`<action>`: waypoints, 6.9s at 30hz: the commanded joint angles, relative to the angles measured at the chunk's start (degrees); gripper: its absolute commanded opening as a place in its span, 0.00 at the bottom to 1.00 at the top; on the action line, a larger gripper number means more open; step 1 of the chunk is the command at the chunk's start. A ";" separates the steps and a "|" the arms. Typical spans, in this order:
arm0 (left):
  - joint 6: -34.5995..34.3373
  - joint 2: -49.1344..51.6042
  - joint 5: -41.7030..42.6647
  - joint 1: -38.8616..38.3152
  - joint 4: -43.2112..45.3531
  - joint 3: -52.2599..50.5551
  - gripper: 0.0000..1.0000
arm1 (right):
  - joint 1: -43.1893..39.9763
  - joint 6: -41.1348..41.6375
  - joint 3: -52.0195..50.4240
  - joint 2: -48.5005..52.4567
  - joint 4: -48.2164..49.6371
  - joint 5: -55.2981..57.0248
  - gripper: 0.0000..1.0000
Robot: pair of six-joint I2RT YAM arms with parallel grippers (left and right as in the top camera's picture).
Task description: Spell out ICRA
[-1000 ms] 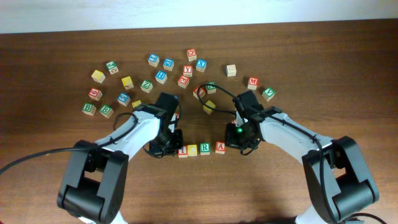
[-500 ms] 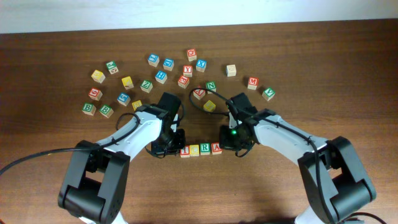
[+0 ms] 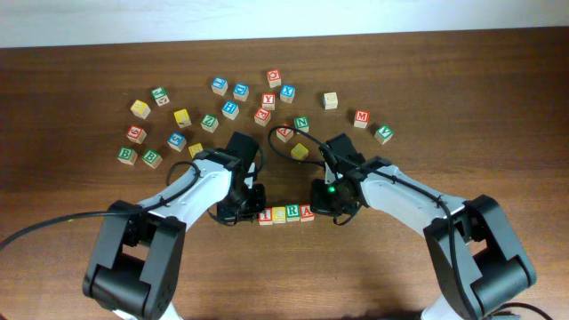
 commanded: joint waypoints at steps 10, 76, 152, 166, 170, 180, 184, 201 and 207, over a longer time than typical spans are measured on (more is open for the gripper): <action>-0.50 0.42 0.17 -0.04 0.48 -0.31 0.00 | 0.70 4.20 -0.66 1.70 -1.36 0.87 0.04; -2.89 -10.64 -8.48 24.59 -9.66 1.44 0.13 | 7.43 -0.55 23.47 8.17 -12.68 6.58 0.04; -2.89 -10.64 -8.41 24.52 -9.68 1.44 0.16 | 11.78 2.05 20.79 11.13 -11.61 5.90 0.04; -2.84 -9.18 -7.80 16.22 -5.22 -0.37 0.09 | -1.11 -4.90 29.66 10.99 -25.35 2.71 0.04; -2.86 -6.32 -7.76 11.02 -3.78 -0.37 0.09 | -4.46 -10.14 29.68 11.02 -35.12 4.57 0.04; -2.86 -3.02 -3.43 3.21 -3.08 -0.37 0.09 | -3.48 -10.03 22.03 11.02 -37.38 6.38 0.04; -2.86 -3.02 -2.62 2.99 -2.47 -0.37 0.10 | 0.79 -8.04 20.65 11.02 -31.36 3.91 0.04; 0.15 3.30 4.35 0.09 2.25 -0.37 0.06 | 4.02 -5.64 20.35 11.02 -26.38 4.37 0.04; 0.17 3.30 3.43 -0.22 2.34 -0.37 0.07 | 4.02 -5.03 20.35 11.02 -25.77 4.37 0.04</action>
